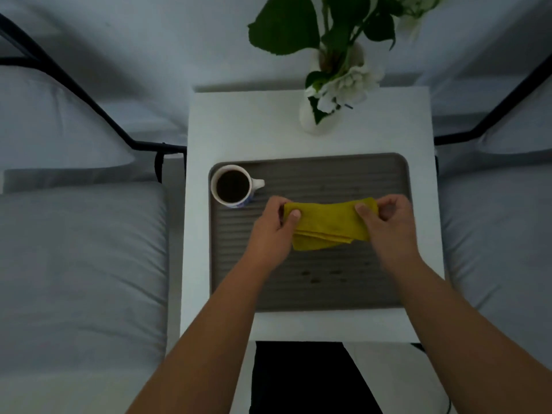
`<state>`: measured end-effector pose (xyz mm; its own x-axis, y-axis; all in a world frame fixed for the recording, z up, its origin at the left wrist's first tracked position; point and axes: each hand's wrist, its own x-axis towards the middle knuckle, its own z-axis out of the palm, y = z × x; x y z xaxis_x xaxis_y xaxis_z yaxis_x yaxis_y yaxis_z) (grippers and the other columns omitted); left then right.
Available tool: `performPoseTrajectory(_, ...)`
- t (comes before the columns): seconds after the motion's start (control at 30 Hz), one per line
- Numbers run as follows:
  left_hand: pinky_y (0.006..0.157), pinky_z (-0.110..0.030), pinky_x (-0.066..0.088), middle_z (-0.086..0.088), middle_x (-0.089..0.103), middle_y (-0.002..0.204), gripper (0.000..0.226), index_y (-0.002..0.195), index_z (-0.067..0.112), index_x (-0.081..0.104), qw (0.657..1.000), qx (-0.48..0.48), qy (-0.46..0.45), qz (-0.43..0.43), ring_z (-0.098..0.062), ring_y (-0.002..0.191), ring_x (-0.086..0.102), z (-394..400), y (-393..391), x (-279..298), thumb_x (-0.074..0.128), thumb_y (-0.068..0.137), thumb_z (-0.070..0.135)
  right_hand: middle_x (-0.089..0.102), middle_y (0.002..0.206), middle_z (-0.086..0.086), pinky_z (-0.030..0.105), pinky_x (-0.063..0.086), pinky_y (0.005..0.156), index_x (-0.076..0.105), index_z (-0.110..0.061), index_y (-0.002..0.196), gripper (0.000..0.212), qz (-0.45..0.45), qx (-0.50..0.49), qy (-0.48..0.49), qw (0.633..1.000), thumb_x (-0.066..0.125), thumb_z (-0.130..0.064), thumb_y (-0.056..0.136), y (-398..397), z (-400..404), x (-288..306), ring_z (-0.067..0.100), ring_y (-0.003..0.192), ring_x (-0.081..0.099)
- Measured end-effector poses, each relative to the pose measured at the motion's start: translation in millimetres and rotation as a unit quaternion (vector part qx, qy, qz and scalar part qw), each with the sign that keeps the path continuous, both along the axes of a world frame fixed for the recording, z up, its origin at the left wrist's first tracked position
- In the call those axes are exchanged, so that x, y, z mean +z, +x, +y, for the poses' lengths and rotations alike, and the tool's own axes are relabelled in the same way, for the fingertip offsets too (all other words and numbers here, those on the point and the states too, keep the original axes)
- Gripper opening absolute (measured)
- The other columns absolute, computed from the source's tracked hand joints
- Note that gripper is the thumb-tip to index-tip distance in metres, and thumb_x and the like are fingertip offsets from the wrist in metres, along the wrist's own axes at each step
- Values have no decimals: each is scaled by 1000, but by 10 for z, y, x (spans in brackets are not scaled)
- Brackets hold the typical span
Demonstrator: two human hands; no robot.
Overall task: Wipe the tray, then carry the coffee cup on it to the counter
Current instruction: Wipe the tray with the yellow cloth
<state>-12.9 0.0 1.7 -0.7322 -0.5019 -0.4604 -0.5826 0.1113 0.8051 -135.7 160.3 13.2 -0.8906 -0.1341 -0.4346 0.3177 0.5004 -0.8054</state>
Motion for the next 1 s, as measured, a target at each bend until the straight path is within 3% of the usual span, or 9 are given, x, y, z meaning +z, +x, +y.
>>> performPoseTrajectory(0.07,82,-41,52,-3,64,103,24,117,23,52,999,-3,-38,-30,-18,91,61,88,44,-179,54,94,28,62,94,3,32,50,76,49,-17,102,27,18,29,76,996,67,-25,84,28,79,-207,18,87,62)
performPoseTrajectory(0.13,89,-36,51,-2,59,116,33,125,18,51,996,-4,-93,-15,-15,102,60,128,107,-287,55,93,24,60,109,9,37,44,89,54,-13,110,27,130,146,144,970,59,-26,88,80,132,-377,28,102,57)
performPoseTrajectory(0.27,88,-32,47,2,56,114,27,118,20,56,975,61,-212,-7,-15,105,54,119,438,-322,55,91,20,50,138,12,46,42,98,63,-21,118,32,301,444,199,820,54,-32,89,303,72,-662,36,117,48)
performPoseTrajectory(0.37,95,-32,32,-2,52,121,21,107,24,62,937,101,-325,-77,-26,114,45,85,841,-408,56,88,18,48,141,7,48,42,90,61,-36,121,35,332,518,238,751,51,-39,87,386,-13,-822,35,115,47)
performPoseTrajectory(0.53,108,-46,25,-1,30,149,37,130,27,48,930,127,-316,-141,-25,134,30,22,1238,-662,53,94,23,60,115,8,42,37,79,57,-43,123,37,417,509,233,716,54,-38,87,331,-129,-982,30,101,45)
performPoseTrajectory(0.63,108,-39,28,-3,28,152,45,140,24,39,938,118,-305,-113,-24,132,35,22,1266,-755,47,96,19,61,100,9,39,40,69,61,-38,120,38,441,483,199,729,60,-30,83,441,-314,-1049,27,89,39)
performPoseTrajectory(0.77,103,-25,27,-3,44,144,48,144,19,35,930,181,-305,-96,-20,123,43,-4,1293,-792,42,97,9,55,102,8,37,40,67,61,-34,122,48,428,494,201,730,65,-23,75,740,-730,-1080,28,85,41)
performPoseTrajectory(0.87,98,-19,27,-5,53,135,48,141,17,41,922,196,-321,-90,-17,113,46,-48,1291,-830,40,96,3,58,108,10,36,40,68,56,-32,127,47,407,519,224,718,60,-32,80,1023,-1060,-1009,30,87,51)
performPoseTrajectory(1.0,90,-31,45,-8,50,113,57,142,22,42,925,214,-301,-87,-18,96,49,-87,1293,-875,41,91,-3,57,115,8,36,41,70,49,-36,133,47,390,519,262,714,47,-49,88,1060,-1053,-923,29,91,53)
